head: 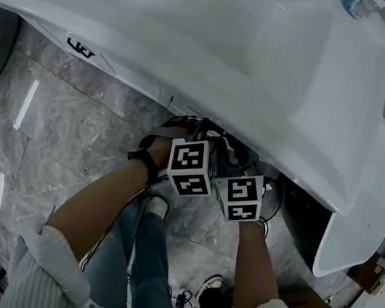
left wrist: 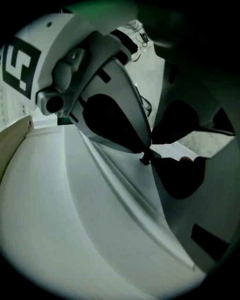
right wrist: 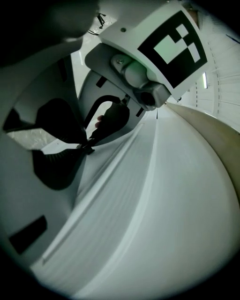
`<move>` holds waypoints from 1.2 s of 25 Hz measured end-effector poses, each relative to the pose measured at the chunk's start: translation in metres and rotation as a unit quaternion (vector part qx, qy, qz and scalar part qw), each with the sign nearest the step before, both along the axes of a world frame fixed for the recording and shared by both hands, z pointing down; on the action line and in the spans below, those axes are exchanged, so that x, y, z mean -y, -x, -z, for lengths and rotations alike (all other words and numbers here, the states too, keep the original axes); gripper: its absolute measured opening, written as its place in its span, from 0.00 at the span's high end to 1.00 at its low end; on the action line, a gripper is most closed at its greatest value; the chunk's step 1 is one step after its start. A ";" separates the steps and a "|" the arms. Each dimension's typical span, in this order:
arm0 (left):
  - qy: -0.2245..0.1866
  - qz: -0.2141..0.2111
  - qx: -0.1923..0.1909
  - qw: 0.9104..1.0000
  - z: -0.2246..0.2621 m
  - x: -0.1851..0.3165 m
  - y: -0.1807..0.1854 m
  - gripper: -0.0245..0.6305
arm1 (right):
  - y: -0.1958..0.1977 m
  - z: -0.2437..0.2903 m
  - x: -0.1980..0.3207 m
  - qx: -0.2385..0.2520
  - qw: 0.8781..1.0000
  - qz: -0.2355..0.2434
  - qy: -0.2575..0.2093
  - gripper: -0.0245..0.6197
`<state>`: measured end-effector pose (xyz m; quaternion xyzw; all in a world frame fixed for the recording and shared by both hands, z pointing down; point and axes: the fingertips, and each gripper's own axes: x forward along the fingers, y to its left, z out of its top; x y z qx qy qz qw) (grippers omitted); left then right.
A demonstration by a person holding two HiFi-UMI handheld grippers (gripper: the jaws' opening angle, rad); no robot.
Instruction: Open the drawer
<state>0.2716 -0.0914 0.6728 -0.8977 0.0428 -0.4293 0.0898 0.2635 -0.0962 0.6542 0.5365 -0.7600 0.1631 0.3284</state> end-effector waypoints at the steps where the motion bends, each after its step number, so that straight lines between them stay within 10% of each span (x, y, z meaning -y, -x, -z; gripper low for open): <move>1: 0.004 0.001 -0.001 1.000 0.000 -0.001 0.000 0.82 | -0.001 0.000 0.000 0.001 1.000 -0.002 0.003 0.92; 30: 0.034 0.029 -0.011 0.999 0.003 -0.027 0.023 0.88 | 0.018 0.000 -0.034 0.038 0.999 -0.010 0.035 0.92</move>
